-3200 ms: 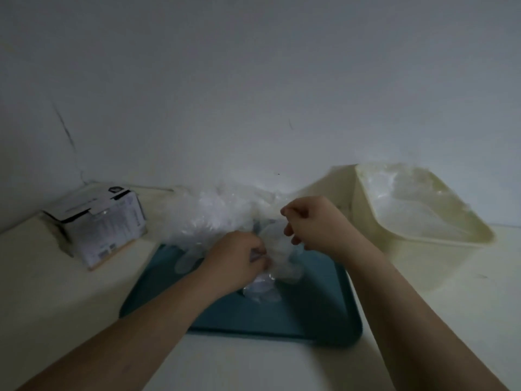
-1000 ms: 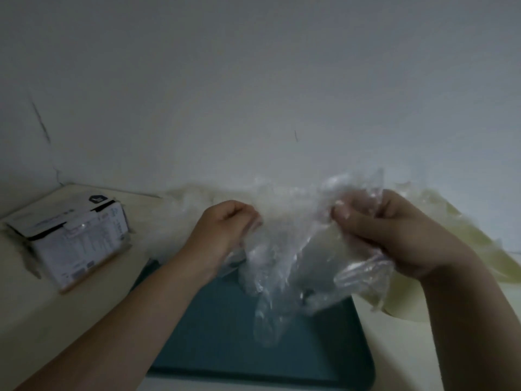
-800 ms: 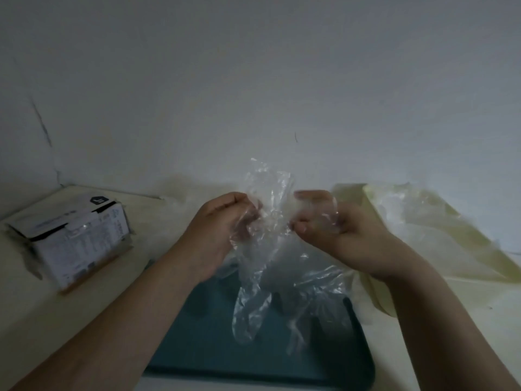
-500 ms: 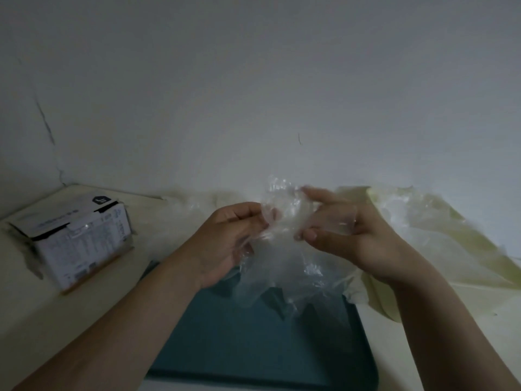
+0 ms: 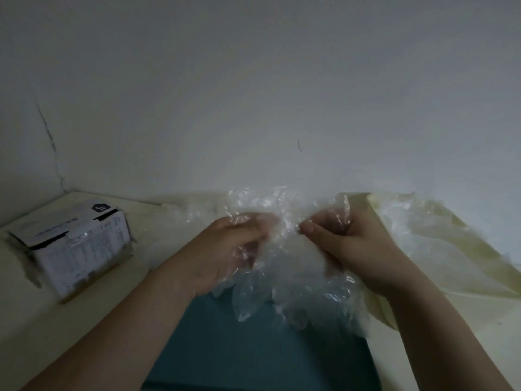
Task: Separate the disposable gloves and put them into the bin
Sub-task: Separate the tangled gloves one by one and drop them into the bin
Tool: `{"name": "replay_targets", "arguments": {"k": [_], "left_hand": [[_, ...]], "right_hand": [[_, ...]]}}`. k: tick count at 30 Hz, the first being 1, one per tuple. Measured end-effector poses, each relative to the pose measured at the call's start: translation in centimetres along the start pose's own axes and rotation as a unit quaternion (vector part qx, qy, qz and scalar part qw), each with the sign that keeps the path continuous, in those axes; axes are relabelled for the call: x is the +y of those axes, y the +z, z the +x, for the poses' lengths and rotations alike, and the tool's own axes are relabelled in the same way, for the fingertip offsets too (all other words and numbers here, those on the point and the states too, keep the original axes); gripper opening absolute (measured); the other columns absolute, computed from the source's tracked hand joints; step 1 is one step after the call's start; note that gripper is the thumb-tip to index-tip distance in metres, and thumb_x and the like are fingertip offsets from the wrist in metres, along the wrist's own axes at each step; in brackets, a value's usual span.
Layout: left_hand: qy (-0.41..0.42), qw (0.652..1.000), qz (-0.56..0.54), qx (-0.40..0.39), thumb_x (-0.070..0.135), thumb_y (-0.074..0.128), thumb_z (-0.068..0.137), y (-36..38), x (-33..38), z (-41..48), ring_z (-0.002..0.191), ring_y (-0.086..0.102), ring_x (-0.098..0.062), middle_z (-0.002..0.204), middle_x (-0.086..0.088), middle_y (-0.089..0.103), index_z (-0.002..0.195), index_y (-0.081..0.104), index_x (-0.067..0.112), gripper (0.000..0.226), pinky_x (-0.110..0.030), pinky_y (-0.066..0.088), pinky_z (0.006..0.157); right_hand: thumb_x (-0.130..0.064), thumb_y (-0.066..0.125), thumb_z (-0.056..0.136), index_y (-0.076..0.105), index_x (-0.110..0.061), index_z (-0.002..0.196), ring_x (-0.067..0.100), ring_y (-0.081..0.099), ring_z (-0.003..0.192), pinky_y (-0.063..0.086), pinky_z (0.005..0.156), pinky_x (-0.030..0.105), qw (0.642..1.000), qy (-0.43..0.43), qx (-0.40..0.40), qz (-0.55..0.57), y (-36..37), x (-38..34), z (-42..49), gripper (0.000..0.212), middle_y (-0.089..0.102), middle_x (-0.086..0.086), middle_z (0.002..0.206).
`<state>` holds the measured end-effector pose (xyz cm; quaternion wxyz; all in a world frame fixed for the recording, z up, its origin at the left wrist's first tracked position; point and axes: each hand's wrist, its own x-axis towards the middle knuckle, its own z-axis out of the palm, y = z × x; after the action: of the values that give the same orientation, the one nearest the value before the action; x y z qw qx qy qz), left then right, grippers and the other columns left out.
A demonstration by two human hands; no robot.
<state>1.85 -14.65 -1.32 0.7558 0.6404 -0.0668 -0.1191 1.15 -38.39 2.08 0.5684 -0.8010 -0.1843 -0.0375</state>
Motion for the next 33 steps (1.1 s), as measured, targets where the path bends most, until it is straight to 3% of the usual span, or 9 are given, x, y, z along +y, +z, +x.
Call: {"name": "replay_targets", "arguments": {"k": [3, 6, 10, 13, 16, 20, 27, 30, 33], "left_hand": [[0.006, 0.999, -0.014, 0.043, 0.037, 0.068, 0.088, 0.1, 0.7, -0.3, 0.091, 0.071, -0.02, 0.101, -0.004, 0.077, 0.106, 0.083, 0.02, 0.03, -0.036, 0.056, 0.082], [0.045, 0.997, -0.023, 0.064, 0.035, 0.065, 0.088, -0.7, 2.5, -0.6, 0.09, 0.076, -0.02, 0.107, -0.01, 0.079, 0.101, 0.081, 0.017, 0.027, -0.035, 0.059, 0.076], [0.124, 0.99, -0.029, 0.062, 0.027, 0.058, 0.095, -1.4, 4.8, -1.4, 0.114, 0.073, -0.027, 0.121, -0.015, 0.076, 0.109, 0.073, 0.008, 0.028, -0.047, 0.056, 0.097], [0.139, 0.988, 0.014, 0.066, 0.026, 0.057, 0.096, 0.4, 5.4, -1.5, 0.117, 0.072, -0.028, 0.12, -0.013, 0.077, 0.108, 0.072, 0.007, 0.026, -0.044, 0.052, 0.1], [0.16, 0.985, 0.027, 0.059, 0.023, 0.057, 0.099, 2.8, 6.4, -1.3, 0.109, 0.074, -0.037, 0.114, -0.02, 0.077, 0.107, 0.072, 0.006, 0.025, -0.051, 0.054, 0.102], [0.171, 0.984, 0.045, -0.008, 0.025, 0.052, 0.101, 5.8, 8.6, -1.4, 0.102, 0.075, -0.044, 0.119, -0.02, 0.076, 0.112, 0.067, 0.004, 0.028, -0.048, 0.064, 0.085], [0.146, 0.984, 0.019, -0.105, 0.028, 0.051, 0.099, 12.6, 11.3, -0.2, 0.07, 0.077, -0.029, 0.11, -0.017, 0.079, 0.105, 0.068, 0.011, 0.025, -0.035, 0.062, 0.056], [0.126, 0.984, 0.017, -0.127, 0.028, 0.052, 0.102, 14.9, 11.7, 1.3, 0.07, 0.076, -0.026, 0.11, -0.014, 0.079, 0.107, 0.069, 0.014, 0.023, -0.031, 0.059, 0.054], [0.092, 0.988, 0.045, -0.115, 0.027, 0.05, 0.107, 16.9, 11.1, 3.6, 0.071, 0.076, -0.022, 0.104, -0.009, 0.08, 0.108, 0.069, 0.016, 0.021, -0.029, 0.058, 0.055]], "right_hand": [[-0.023, 0.071, 0.098, 0.079, -0.014, 0.085, 0.018, 0.052, 0.043, 0.045, 0.044, 0.027, 0.999, 0.025, 0.028, -0.034, -0.3, 0.1, 0.0, 0.018, 0.057, 0.006, 0.054], [-0.019, 0.068, 0.099, 0.078, -0.011, 0.083, 0.017, 0.059, 0.047, 0.052, 0.045, 0.029, 0.988, 0.023, 0.131, -0.077, -0.7, 0.3, 0.2, 0.02, 0.067, 0.014, 0.064], [-0.019, 0.066, 0.099, 0.075, -0.005, 0.087, 0.03, 0.072, 0.064, 0.064, 0.057, 0.043, 0.974, 0.041, 0.221, -0.038, -1.5, -0.4, 1.0, 0.02, 0.073, 0.014, 0.076], [-0.022, 0.068, 0.1, 0.075, -0.015, 0.097, 0.026, 0.068, 0.05, 0.054, 0.045, 0.033, 0.975, 0.044, 0.219, 0.012, -3.5, -2.1, 1.6, 0.01, 0.076, 0.009, 0.073], [-0.026, 0.067, 0.1, 0.073, -0.023, 0.097, 0.016, 0.051, 0.037, 0.037, 0.038, 0.023, 0.969, 0.033, 0.242, -0.046, -7.9, -3.5, 1.5, 0.008, 0.075, 0.007, 0.068], [-0.028, 0.068, 0.098, 0.074, -0.022, 0.098, 0.012, 0.04, 0.034, 0.034, 0.037, 0.02, 0.955, 0.053, 0.263, -0.122, -13.8, -4.1, 0.4, 0.008, 0.074, 0.007, 0.065], [-0.026, 0.065, 0.097, 0.071, -0.012, 0.088, 0.011, 0.055, 0.037, 0.037, 0.039, 0.02, 0.93, 0.167, 0.172, -0.278, -18.8, -2.3, 0.2, 0.018, 0.073, 0.004, 0.066], [-0.048, 0.063, 0.084, 0.069, -0.017, 0.097, 0.019, 0.07, 0.067, 0.06, 0.064, 0.036, 0.912, 0.189, 0.148, -0.331, -19.6, 0.7, 1.4, 0.034, 0.077, 0.006, 0.09], [-0.05, 0.055, 0.084, 0.063, -0.017, 0.134, 0.031, 0.065, 0.118, 0.052, 0.103, 0.041, 0.899, 0.197, 0.114, -0.376, -19.1, 2.0, 2.6, 0.06, 0.068, 0.009, 0.13]]}}
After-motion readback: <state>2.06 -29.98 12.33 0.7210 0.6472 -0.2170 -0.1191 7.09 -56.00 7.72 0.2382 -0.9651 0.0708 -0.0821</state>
